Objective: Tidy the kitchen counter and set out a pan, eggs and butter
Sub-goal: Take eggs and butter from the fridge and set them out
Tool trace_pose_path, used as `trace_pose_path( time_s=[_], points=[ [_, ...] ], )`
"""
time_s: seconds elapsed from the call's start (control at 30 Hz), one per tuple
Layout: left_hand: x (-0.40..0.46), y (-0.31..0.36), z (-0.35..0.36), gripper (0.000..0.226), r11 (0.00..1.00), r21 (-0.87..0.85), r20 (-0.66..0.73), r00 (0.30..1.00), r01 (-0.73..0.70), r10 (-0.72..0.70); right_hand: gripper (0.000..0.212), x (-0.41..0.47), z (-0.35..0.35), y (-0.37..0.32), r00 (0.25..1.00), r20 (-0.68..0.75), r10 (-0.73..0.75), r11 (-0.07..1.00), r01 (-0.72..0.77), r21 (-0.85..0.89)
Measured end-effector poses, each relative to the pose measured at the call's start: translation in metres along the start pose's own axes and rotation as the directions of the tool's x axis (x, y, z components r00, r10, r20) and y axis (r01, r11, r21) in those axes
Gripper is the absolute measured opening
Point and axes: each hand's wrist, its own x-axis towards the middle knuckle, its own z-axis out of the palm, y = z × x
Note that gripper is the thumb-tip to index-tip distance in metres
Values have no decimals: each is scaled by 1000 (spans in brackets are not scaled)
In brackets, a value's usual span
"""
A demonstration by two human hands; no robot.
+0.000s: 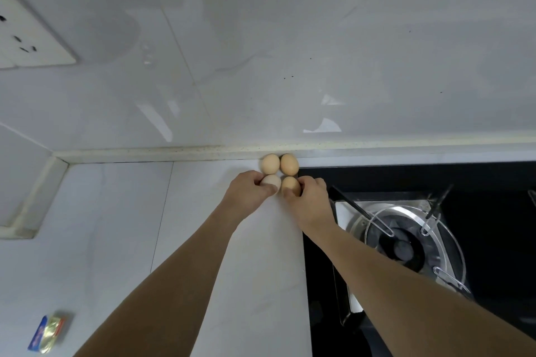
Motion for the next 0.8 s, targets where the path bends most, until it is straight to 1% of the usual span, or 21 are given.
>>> trace_pose_path(
  time_s=[0.3, 0.37, 0.5, 0.57, 0.67, 0.8],
  points=[
    [0, -5, 2, 24, 998, -67, -10, 1000, 22, -23, 32, -1, -2, 1, 1000, 18, 2, 1000, -2, 19],
    [0, -6, 1, 33, 998, -61, -9, 1000, 27, -27, 33, -3, -3, 0, 1000, 18, 2, 1000, -2, 2],
    [-8, -12, -3, 61, 997, -51, -24, 998, 56, -58, 36, -12, -8, 0, 1000, 20, -9, 1000, 10, -26],
    [-17, -16, -6, 64, 996, -55, -41, 997, 70, -72, 38, -21, -9, 0, 999, 17, -34, 999, 34, -31],
    [-36, -23, -12, 59, 995, -59, -86, 993, 79, -84, 40, -36, -12, -1, 995, 10, -95, 993, 96, -70],
    [-76, -35, -20, 51, 999, -19, -183, 982, 40, -43, 45, -64, -11, -8, 968, 31, -248, 937, 248, -247]
  ],
)
